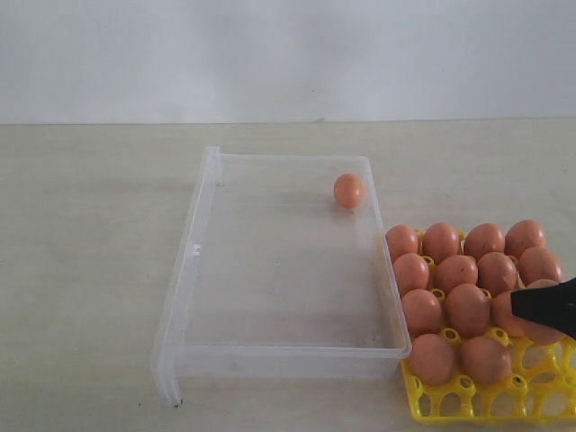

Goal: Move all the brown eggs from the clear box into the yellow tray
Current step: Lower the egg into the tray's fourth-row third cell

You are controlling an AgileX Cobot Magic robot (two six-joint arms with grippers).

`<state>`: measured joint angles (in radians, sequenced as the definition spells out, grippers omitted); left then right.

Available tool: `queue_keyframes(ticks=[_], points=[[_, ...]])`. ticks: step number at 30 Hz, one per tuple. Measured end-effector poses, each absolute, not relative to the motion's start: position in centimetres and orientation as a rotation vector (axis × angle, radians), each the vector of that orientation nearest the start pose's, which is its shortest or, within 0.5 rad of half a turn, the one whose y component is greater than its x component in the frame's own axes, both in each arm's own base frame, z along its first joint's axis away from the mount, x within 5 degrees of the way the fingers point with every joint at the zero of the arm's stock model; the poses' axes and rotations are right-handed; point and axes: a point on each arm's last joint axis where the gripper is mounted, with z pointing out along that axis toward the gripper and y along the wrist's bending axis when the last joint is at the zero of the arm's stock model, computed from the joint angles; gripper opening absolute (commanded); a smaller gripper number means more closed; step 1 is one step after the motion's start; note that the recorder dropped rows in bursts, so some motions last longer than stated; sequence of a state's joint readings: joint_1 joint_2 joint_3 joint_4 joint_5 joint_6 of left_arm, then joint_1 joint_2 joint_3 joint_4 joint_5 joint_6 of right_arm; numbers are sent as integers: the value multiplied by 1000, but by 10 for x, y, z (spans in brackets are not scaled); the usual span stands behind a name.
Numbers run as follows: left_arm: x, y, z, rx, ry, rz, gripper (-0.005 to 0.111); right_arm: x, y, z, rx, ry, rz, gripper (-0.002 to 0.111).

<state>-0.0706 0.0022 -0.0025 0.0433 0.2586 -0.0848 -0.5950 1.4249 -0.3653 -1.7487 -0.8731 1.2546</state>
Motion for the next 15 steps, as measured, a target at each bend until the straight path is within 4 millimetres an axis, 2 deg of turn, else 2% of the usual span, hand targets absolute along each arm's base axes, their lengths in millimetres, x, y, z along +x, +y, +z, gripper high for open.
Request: queue_keyframes(ticks=[3, 10, 15], points=[[55, -3, 191, 16, 1742, -74, 4, 187, -44, 158, -162, 2295, 628, 12], [55, -3, 191, 16, 1742, -74, 4, 187, -44, 158, -91, 2307, 660, 42], [55, -3, 191, 16, 1742, -74, 4, 187, -45, 157, -82, 2314, 650, 45]])
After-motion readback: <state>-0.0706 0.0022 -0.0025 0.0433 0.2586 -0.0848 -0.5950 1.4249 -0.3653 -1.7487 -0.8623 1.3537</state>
